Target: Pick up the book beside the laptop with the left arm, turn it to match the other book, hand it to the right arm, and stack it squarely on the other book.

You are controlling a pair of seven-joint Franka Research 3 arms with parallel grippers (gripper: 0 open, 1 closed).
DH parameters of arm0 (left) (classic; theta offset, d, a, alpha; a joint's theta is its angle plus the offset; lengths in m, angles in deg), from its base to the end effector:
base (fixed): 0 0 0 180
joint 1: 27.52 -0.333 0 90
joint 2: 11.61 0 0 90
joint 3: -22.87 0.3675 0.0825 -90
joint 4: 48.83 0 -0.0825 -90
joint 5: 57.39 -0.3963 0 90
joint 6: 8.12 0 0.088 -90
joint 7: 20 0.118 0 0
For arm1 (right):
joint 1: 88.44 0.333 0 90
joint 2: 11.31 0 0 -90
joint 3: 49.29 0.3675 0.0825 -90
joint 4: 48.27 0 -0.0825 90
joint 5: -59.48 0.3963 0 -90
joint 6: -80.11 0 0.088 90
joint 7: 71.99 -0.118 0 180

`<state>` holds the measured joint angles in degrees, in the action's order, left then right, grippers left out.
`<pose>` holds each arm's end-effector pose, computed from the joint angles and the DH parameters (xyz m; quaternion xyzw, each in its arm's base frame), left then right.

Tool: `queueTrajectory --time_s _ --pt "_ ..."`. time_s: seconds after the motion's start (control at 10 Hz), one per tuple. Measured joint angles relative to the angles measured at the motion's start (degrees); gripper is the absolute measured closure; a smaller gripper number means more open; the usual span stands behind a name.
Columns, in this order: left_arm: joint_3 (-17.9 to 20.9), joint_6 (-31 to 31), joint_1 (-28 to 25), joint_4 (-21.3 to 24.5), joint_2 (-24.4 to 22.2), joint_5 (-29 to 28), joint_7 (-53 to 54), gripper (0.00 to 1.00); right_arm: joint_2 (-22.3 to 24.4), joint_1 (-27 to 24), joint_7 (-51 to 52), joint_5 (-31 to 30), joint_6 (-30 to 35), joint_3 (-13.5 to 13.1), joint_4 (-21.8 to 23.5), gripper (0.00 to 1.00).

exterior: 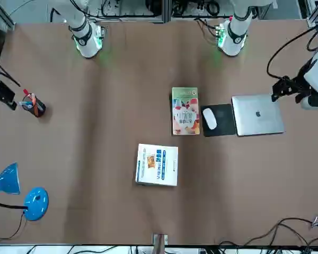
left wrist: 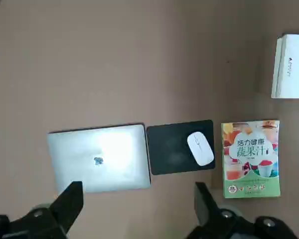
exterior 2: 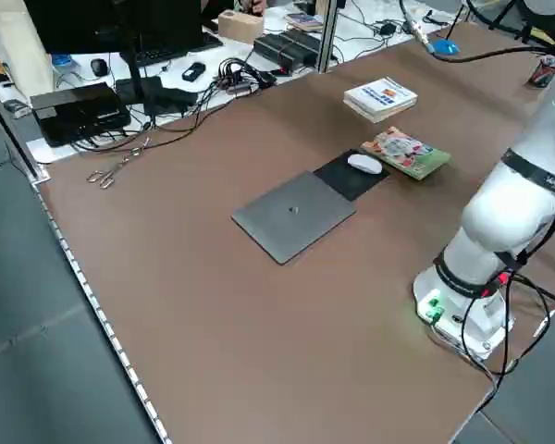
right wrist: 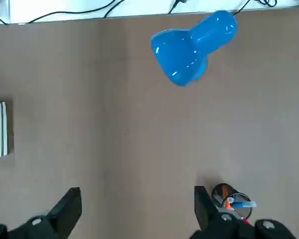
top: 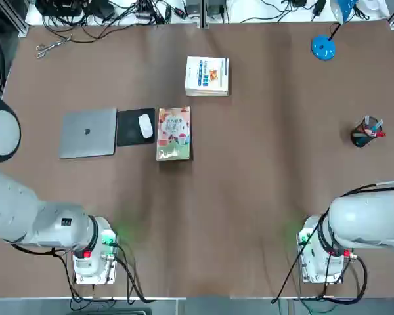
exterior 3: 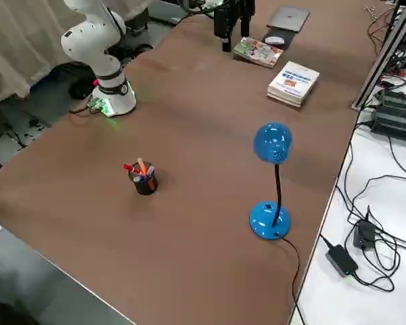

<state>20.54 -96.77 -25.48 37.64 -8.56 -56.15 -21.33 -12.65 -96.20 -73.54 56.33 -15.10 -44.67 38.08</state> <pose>0.5819 -0.0463 0.6621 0.9995 -0.0267 -0.0082 0.0115 0.5851 -0.0388 0.6916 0.9967 -0.0402 0.0652 0.0274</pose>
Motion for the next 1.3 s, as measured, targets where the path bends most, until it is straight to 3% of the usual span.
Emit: queueTrajectory --time_s 0.4,0.7,0.8,1.0,1.1,1.3 --pt "0.35 0.69 -0.08 -0.16 -0.12 1.39 -3.66 0.01 0.0 -0.51 0.01 0.03 -0.02 0.06 0.36 0.0" --pt "-0.23 11.13 0.19 0.31 -0.17 2.01 -5.01 0.14 0.0 -0.52 -0.03 0.03 -0.08 0.18 0.43 0.0" --pt "-1.19 11.89 0.37 1.73 -0.34 2.08 -4.48 0.19 -0.04 -0.53 -0.05 0.07 0.08 0.15 0.69 0.0" --pt "-3.62 9.86 0.85 7.86 -2.11 2.66 -4.4 0.07 -0.25 -0.52 -0.05 0.15 0.11 0.23 1.5 0.0" --pt "-4.06 5.08 1.1 13.7 -4.35 5.02 -4.4 0.01 -0.5 -0.52 -0.05 0.33 0.18 0.3 1.72 0.0" --pt "-4.03 -5.69 0.95 29.54 -10.18 14.22 -2.99 0.0 -1.29 -0.56 -0.05 0.57 0.55 0.23 2.05 0.0"
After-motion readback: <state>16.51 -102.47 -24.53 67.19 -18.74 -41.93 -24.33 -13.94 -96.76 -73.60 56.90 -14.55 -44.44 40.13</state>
